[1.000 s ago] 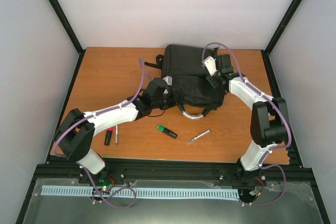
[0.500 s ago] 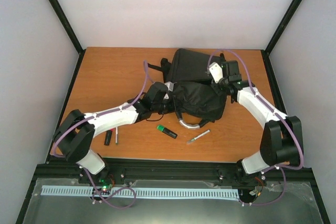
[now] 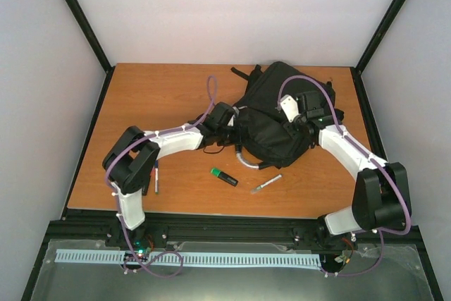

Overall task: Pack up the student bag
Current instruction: Adjust the student bag at the center of the board, then pick up the stationery from the center of the board.

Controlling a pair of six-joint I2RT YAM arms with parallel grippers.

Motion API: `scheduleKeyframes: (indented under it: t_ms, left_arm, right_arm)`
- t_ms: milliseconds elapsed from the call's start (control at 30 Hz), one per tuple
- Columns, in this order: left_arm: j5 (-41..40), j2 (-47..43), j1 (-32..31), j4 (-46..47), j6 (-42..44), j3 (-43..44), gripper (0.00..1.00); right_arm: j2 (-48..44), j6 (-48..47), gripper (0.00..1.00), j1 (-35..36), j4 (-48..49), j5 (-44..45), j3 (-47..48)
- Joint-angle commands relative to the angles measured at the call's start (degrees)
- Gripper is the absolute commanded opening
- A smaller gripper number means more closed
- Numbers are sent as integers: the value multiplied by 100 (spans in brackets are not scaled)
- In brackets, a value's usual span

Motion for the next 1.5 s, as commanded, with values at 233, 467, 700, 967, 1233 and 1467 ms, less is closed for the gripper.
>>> scheduleKeyframes:
  t_ms: [233, 467, 700, 967, 1233, 1467]
  left_arm:
    - [-640, -1582, -4, -1378, 819, 171, 63]
    - [-396, -2432, -5, -1966, 1651, -361, 67]
    - [-193, -3101, -272, -2270, 2430, -1135, 63]
    - [-452, -2868, -1038, -2421, 2784, -1028, 72]
    - [-605, -2010, -1644, -2292, 3138, -521, 64]
    - [-1261, -874, -2280, -2313, 3440, 238, 56]
  right_arm:
    - [177, 229, 56, 80, -464, -1175, 943]
    - [-199, 146, 58, 97, -1074, -3038, 1100]
    - [-497, 292, 64, 89, -661, -3030, 416]
    - [-910, 1034, 71, -438, 339, -1956, -290]
    - [-902, 1369, 72, -1054, 466, -1849, -273]
    - [-896, 1440, 72, -1332, 416, -1907, -242]
